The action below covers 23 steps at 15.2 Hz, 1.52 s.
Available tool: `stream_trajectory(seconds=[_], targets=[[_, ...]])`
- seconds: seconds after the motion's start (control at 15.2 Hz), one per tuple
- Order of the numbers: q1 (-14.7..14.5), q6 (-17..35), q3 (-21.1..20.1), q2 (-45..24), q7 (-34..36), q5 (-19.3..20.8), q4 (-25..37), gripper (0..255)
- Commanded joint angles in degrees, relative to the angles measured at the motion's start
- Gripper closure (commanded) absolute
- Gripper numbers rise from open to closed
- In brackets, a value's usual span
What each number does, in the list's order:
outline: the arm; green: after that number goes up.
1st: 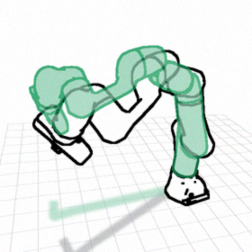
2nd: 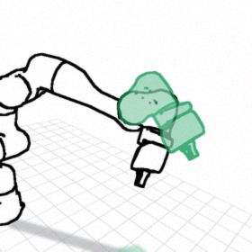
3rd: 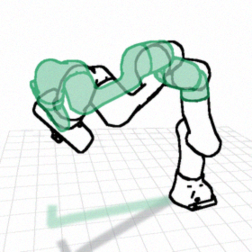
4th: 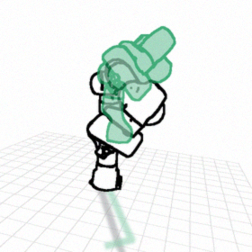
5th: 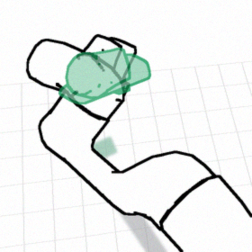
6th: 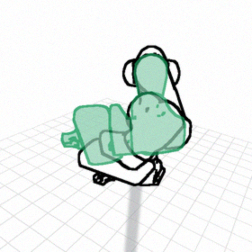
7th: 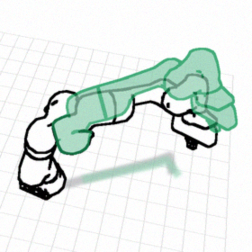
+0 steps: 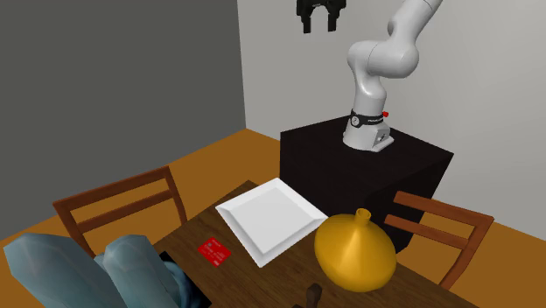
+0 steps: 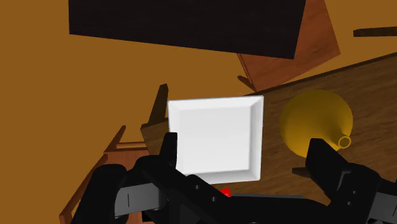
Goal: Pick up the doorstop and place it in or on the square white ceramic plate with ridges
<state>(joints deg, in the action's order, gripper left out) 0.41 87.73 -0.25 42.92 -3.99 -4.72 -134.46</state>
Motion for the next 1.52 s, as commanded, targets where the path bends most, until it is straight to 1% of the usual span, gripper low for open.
stream_trajectory(seconds=[0.0,0.4,0.86,1.19,1.45], targets=[[0.0,0.0,0.0,0.0,0.0,0.0,0.0,0],[-1.26,8.69,-7.23,-3.98,9.44,-4.37,-3.75,0],[-2.21,19.46,-15.62,-13.08,20.33,-7.64,-4.15,0],[-2.11,26.92,-21.36,-22.17,28.61,-7.53,-1.78,0],[-1.75,32.28,-25.46,-30.74,36.05,-5.17,1.63,0]])
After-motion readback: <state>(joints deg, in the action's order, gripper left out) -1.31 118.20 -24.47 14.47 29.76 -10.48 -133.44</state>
